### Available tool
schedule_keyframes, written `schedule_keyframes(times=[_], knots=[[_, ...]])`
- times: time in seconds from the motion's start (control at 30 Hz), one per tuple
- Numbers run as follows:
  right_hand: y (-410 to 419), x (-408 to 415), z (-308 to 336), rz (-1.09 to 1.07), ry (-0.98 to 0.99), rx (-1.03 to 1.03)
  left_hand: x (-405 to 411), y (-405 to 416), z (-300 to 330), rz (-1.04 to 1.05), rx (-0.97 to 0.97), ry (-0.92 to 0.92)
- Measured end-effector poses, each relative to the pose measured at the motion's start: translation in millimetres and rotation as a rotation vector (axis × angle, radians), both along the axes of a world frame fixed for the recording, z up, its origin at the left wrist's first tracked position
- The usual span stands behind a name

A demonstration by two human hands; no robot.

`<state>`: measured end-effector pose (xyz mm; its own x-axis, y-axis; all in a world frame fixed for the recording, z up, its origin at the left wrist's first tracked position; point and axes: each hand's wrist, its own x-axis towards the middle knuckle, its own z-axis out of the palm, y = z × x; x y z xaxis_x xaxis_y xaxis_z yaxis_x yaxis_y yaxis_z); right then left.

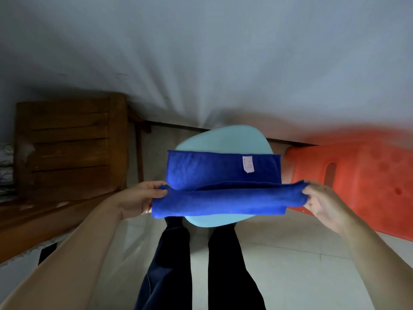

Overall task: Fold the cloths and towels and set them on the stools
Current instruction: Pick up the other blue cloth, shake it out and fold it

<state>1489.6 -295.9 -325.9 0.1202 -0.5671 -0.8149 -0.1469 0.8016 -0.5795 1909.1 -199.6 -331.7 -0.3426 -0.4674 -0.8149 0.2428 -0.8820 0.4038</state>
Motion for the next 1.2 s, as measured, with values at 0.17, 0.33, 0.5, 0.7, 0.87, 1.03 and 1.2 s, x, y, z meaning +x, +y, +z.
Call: schedule_keyframes(times=[0.17, 0.33, 0.5, 0.7, 0.87, 1.03, 1.2], knots=[[-6.9, 9.2, -17.0, 0.032, 0.207, -0.003, -5.5, -27.1, -25.9, 0.222, 0.049, -0.358], [-32.3, 41.9, -57.7, 0.053, 0.459, -0.237, -18.5, -58.6, -58.5, 0.205, -0.058, -0.774], [-47.8, 56.4, -81.5, 0.093, 0.581, -0.251, -24.3, -74.3, -75.6, 0.184, -0.043, -0.818], [-46.2, 50.1, -75.7, 0.115, 0.557, -0.327, -21.4, -68.6, -73.0, 0.193, -0.040, -0.820], [-54.9, 50.5, -68.0, 0.044, 0.557, -0.449, -25.6, -75.8, -68.8, 0.337, -0.127, -0.785], [-63.5, 52.2, -90.2, 0.036, 0.513, -0.291, -23.8, -79.4, -88.8, 0.367, -0.064, -0.859], [-46.3, 50.6, -78.7, 0.152, 0.633, -0.225, -33.8, -52.8, -77.4, 0.112, -0.005, -1.024]])
